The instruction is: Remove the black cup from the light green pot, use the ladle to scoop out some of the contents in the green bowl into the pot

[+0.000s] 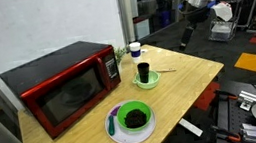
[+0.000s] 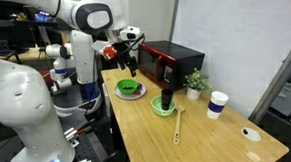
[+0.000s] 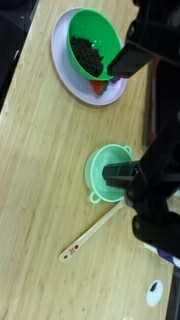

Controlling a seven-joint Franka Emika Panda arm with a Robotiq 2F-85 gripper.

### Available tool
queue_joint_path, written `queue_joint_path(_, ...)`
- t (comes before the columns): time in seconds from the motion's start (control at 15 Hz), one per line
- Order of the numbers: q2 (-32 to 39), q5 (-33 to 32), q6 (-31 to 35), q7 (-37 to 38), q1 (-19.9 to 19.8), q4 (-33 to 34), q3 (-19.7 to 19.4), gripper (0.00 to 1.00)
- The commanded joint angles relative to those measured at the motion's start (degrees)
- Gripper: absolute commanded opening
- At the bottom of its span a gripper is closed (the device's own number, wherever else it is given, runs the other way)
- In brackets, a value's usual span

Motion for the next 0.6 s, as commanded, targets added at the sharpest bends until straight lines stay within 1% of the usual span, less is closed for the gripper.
queue_joint_path(0.0, -2.07, 1.24, -3.08, -1.39, 0.28, 5.73, -2.81, 1.0)
queue_joint_path(0.2, 0.46, 1.4, -5.91, -1.08, -0.04, 13.89, -3.87, 1.0)
queue_joint_path(0.4, 5.9, 1.88, -9.43, -0.01, -0.62, 22.84, -4.79, 1.0)
queue_joint_path(0.53, 9.73, 1.74, -10.65, 0.87, -1.2, 27.63, -5.14, 1.0)
